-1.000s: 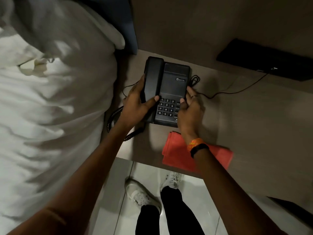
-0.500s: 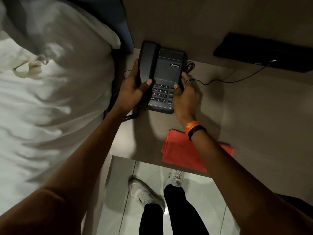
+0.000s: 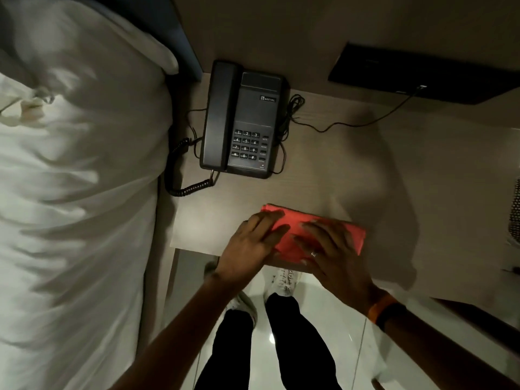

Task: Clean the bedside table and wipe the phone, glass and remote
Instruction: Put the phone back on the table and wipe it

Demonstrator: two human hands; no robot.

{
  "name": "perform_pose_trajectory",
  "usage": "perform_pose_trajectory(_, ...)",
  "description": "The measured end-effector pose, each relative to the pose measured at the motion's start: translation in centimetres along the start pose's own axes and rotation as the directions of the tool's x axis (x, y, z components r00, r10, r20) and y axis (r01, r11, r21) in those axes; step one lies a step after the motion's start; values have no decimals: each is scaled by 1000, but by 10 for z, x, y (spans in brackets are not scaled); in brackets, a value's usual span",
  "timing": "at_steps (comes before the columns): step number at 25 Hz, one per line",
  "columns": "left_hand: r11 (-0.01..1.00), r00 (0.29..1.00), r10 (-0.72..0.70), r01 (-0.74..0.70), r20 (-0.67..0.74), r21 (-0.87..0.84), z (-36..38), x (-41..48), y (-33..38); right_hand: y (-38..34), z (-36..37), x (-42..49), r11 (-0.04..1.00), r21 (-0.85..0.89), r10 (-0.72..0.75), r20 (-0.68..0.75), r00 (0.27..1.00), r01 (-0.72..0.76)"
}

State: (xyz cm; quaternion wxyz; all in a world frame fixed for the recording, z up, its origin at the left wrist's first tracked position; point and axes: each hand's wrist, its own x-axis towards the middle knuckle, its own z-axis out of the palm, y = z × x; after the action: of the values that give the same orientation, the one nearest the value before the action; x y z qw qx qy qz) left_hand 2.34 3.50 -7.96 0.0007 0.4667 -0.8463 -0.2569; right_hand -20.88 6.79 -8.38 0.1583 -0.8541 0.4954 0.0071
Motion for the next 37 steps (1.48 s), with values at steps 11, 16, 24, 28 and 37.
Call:
perform_pose_trajectory(11, 998, 846, -68, 53, -529, -43, -158, 76, -106, -42, -97, 212, 913, 398, 272, -419, 866, -94)
perform_pose_trajectory(16, 985, 988, -157, 156, 2, 72, -198, 108, -182, -43, -126, 309, 961, 126, 229, 136, 964, -247)
perform_pose_trajectory(24, 988, 986, -150, 152, -70, 27, -137, 60, -173, -51, -109, 304, 982, -111, 174, 203, 964, -154)
perform_pose_trajectory(28, 982, 981, -48, 80, -187, 169, -132, 62, -171, -61, -101, 294, 982, -31, 190, 148, 971, -187)
perform_pose_trajectory(37, 996, 878, 5, 37, -479, 79, -97, 28, -154, -101, -66, 235, 972, -64, 222, -85, 971, -228)
